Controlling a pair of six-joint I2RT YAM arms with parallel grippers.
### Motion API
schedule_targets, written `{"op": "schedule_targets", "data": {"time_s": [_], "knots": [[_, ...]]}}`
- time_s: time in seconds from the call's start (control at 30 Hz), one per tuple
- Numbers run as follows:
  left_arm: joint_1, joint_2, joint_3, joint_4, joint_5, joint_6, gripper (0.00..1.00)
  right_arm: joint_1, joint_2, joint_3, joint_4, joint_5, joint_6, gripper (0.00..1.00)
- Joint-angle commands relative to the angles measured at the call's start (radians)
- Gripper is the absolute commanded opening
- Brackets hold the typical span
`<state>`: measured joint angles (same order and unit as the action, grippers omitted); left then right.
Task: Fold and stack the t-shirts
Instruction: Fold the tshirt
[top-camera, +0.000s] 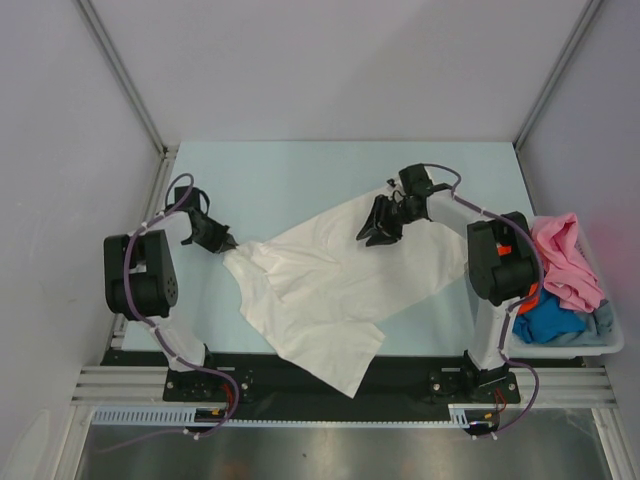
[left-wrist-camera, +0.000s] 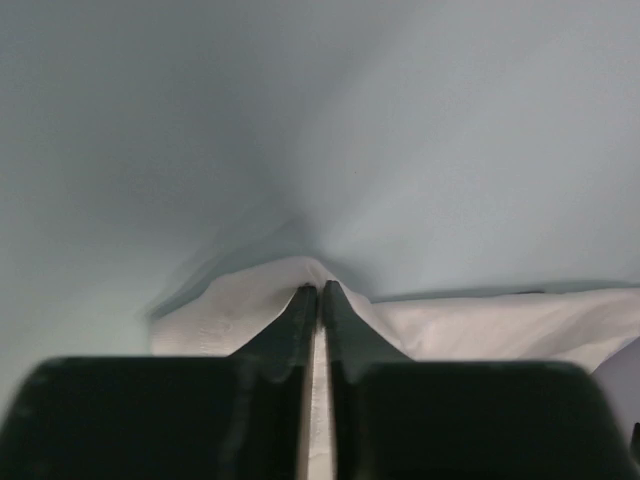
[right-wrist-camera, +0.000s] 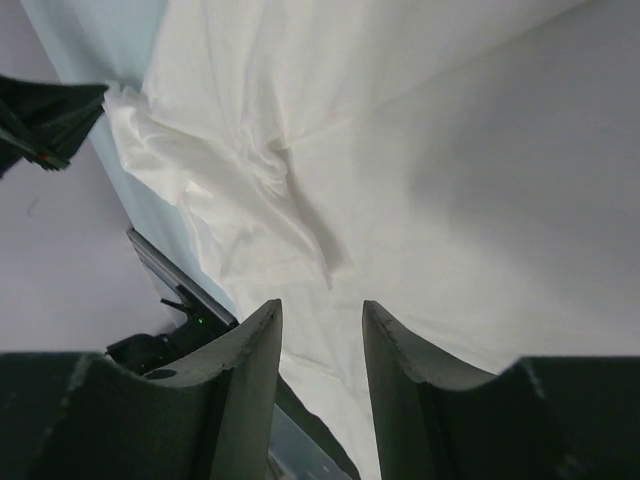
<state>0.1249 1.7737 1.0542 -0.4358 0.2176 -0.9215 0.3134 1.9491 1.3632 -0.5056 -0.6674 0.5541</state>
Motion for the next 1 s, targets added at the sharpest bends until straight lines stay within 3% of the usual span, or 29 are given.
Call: {"op": "schedule_targets", "data": {"time_s": [0.0, 0.2, 0.5, 0.63, 0.97], "knots": [[0.010, -0.005, 0.049, -0.009, -0.004, 0.068, 0.00, -0.089, -0.067, 0.025, 0.019, 0.073, 0.049, 0.44], [0.065, -0.109, 0.007, -0.020, -0.046, 0.161, 0.00, -0.210, -0.029, 0.146, -0.019, 0.315, 0.024, 0.47], [0.097, -0.105, 0.016, 0.005, -0.058, 0.236, 0.00, -0.286, 0.167, 0.463, -0.124, 0.534, -0.111, 0.51], [0.151, -0.074, 0.094, -0.017, -0.087, 0.285, 0.00, -0.306, 0.231, 0.553, -0.172, 0.554, -0.181, 0.52], [0.205, 0.016, 0.202, -0.066, -0.100, 0.345, 0.02, -0.306, 0.260, 0.551, -0.189, 0.560, -0.229, 0.44]]}}
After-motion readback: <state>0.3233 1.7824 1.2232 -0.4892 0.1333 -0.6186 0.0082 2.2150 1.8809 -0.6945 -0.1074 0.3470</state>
